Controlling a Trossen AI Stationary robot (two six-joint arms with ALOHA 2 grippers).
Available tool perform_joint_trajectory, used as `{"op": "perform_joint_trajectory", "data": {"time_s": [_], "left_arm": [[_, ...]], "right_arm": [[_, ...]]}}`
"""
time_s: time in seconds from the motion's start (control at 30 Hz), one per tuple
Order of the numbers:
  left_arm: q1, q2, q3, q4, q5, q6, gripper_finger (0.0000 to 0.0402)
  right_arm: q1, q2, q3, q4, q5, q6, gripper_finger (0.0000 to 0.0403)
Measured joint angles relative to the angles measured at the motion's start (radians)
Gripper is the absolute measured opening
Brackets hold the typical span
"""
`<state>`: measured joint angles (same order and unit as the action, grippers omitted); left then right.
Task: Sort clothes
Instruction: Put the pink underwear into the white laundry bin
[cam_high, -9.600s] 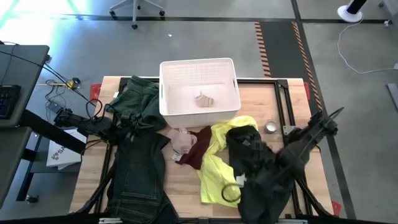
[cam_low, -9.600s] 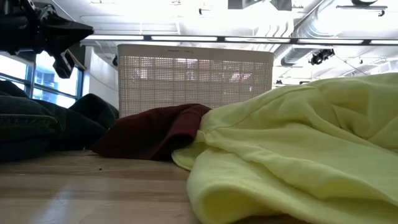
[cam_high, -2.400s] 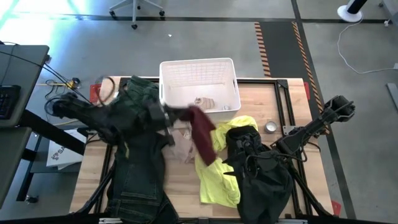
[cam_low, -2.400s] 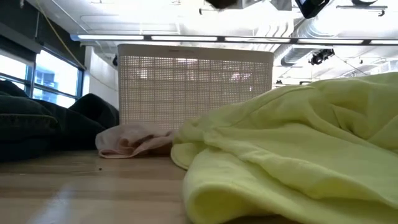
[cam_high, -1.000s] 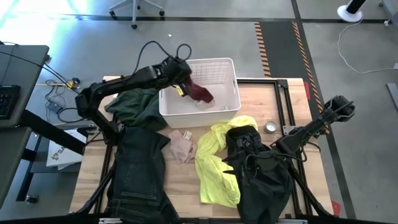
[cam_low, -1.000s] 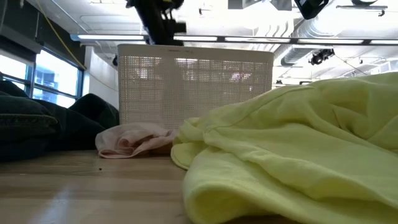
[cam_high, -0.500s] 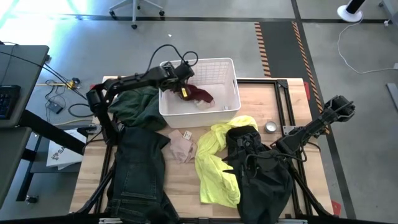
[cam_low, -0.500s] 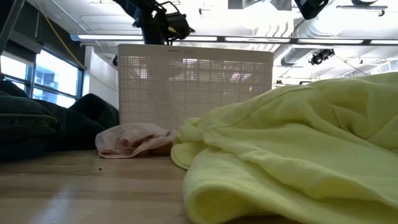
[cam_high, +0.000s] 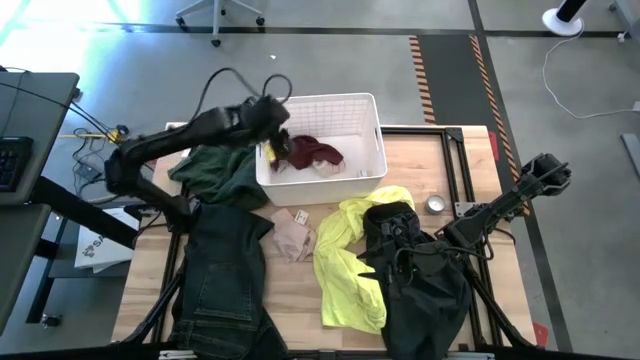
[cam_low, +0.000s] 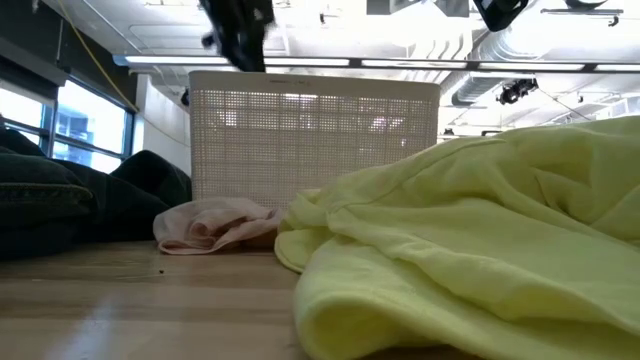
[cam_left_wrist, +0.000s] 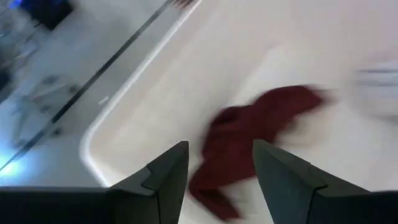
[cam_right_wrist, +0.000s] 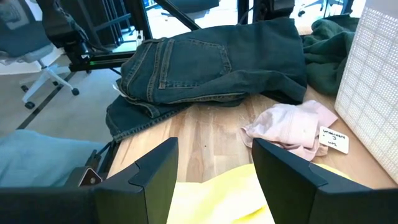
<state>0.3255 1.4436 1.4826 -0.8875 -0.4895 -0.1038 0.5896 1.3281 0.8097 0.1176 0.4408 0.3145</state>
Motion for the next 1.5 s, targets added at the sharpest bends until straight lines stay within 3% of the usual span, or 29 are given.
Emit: {"op": "perform_joint_trajectory", "data": {"time_s": [0.17, 0.33, 0.53, 0.7, 0.83, 1.27, 1.4, 1.5], "left_arm": [[-0.336, -0.061, 0.0, -0.034, -0.03, -0.106, 0.0157], [-0.677, -0.001, -0.031, -0.019, -0.109, -0.224, 0.0143], [-0.865, 0.152, -0.103, 0.012, -0.115, -0.355, 0.0138], [-0.882, 0.312, -0.126, -0.002, -0.131, -0.394, 0.0138], [-0.823, 0.407, -0.126, -0.062, -0.069, -0.44, 0.0144], [-0.624, 0.558, -0.125, -0.044, 0.082, -0.334, 0.0204], [-0.594, 0.592, -0.122, -0.044, 0.124, -0.337, 0.0182], [-0.588, 0.603, -0.119, -0.04, 0.169, -0.333, 0.0129]], "right_arm": [[0.0, 0.0, 0.0, 0.008, 0.0, -0.001, 0.0204], [0.0, 0.0, 0.0, 0.016, 0.0, -0.008, 0.0204], [0.0, 0.0, 0.0, 0.022, 0.0, -0.009, 0.0204], [0.0, 0.0, 0.0, 0.022, -0.004, -0.009, 0.0204], [0.0, 0.0, 0.0, 0.022, -0.013, -0.009, 0.0204], [0.003, 0.0, 0.0, 0.021, -0.013, 0.0, 0.0204], [0.019, 0.0, 0.0, 0.021, -0.013, 0.0, 0.0204], [0.035, 0.0, 0.0, 0.021, -0.013, 0.0, 0.0204]]}}
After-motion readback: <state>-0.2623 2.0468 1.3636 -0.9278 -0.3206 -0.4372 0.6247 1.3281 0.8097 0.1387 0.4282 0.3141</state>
